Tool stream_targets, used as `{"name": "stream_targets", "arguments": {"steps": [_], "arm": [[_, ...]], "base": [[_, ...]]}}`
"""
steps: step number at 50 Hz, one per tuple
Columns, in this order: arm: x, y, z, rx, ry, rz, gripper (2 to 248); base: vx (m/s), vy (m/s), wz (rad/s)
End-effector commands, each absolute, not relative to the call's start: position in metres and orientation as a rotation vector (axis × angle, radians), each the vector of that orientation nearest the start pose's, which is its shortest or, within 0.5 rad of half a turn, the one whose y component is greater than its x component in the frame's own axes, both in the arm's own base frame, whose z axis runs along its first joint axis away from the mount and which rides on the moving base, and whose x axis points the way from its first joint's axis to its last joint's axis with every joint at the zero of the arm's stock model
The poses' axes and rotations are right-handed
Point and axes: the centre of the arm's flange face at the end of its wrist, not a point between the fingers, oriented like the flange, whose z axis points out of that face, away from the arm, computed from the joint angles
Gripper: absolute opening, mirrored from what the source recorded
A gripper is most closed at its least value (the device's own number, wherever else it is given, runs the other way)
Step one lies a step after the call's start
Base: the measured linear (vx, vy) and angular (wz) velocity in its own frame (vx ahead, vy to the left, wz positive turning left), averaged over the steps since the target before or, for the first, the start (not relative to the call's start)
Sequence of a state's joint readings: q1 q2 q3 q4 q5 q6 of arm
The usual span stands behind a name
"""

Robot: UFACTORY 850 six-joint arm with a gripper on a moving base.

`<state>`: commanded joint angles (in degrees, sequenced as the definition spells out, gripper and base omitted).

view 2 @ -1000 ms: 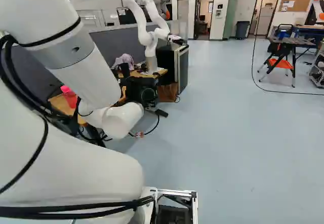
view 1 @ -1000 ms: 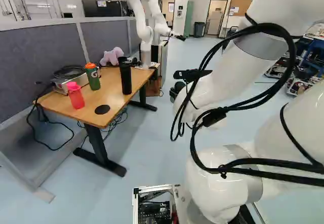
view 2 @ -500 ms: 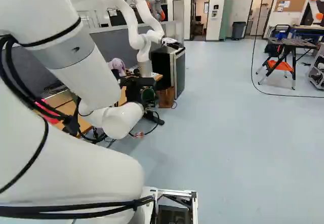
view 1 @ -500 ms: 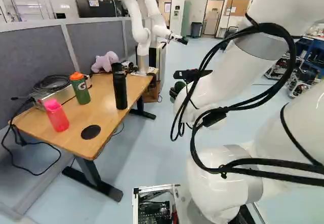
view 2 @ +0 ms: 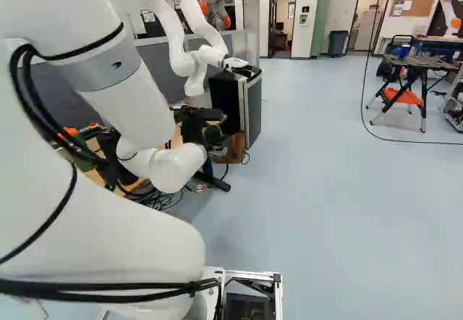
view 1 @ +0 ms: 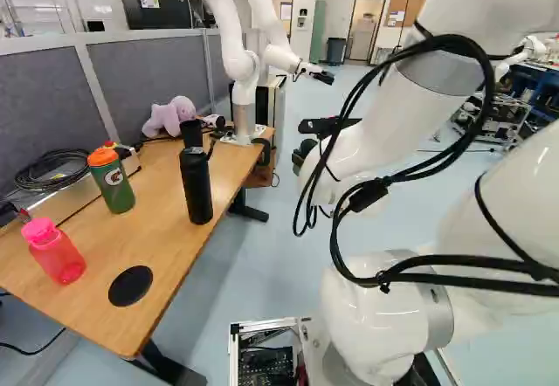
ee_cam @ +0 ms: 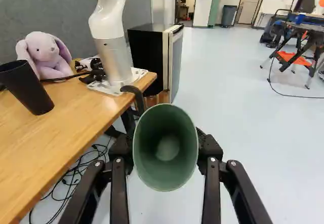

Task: Place the green cup on the table

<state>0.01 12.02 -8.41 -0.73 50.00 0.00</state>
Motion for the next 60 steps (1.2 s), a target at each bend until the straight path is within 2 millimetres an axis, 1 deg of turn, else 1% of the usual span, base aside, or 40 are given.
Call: {"name": "stream_targets", "arguments": {"steps": [14,42,48,60], "arm": [[0.319,0.015,0.371,-2.535,-0.179,-1.778,128],[0.365,0.061,0.375,-2.372,-0.565,-1.737,128],[0.375,0.070,0.377,-2.335,-0.619,-1.738,128],[0.394,0.087,0.388,-2.272,-0.673,-1.764,128]], "base": [[0.011,-0.002,-0.010],[0.000,0.000,0.000],[0.000,0.000,0.000],[0.000,0.000,0.000]]}}
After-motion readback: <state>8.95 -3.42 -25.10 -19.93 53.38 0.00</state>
